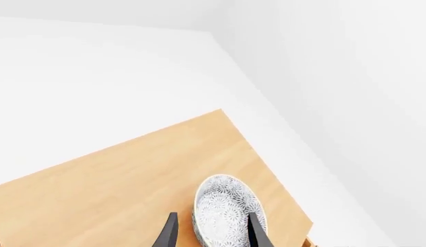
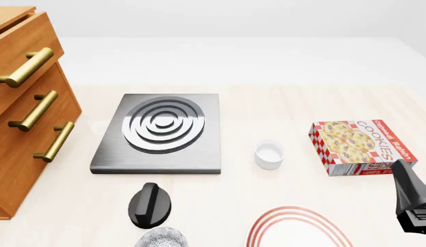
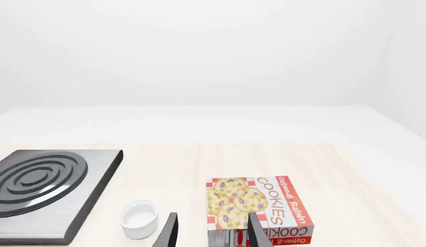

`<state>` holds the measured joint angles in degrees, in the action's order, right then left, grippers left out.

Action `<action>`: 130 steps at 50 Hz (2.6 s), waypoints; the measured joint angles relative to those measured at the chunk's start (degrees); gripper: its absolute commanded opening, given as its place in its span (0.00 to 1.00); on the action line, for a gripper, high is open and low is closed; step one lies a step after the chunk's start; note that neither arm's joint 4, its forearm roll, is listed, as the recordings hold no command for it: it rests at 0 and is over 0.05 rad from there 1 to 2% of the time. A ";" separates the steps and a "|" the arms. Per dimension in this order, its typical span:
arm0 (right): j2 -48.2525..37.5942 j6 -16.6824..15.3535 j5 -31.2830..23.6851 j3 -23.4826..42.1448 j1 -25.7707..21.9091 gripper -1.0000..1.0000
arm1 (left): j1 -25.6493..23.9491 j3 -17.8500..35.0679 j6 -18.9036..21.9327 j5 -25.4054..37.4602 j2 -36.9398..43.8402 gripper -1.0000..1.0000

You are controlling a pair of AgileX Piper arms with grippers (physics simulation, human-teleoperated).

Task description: Pick the akita bowl on the wooden cabinet and place it on the plate.

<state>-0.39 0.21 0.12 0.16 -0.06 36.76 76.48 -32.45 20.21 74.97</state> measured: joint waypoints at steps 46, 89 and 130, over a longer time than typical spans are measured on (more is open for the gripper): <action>0.04 -0.01 -0.03 -0.01 -0.02 1.00 | -1.47 -1.25 -0.70 -2.70 4.02 1.00; 0.04 -0.01 -0.03 -0.01 -0.02 1.00 | -4.17 -1.20 -3.75 -1.49 1.40 0.00; 0.04 -0.01 -0.03 -0.01 -0.02 1.00 | -14.92 3.15 -11.61 7.13 -10.46 0.00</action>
<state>-0.35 0.20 0.10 0.15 -0.08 21.84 79.63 -44.06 27.34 64.51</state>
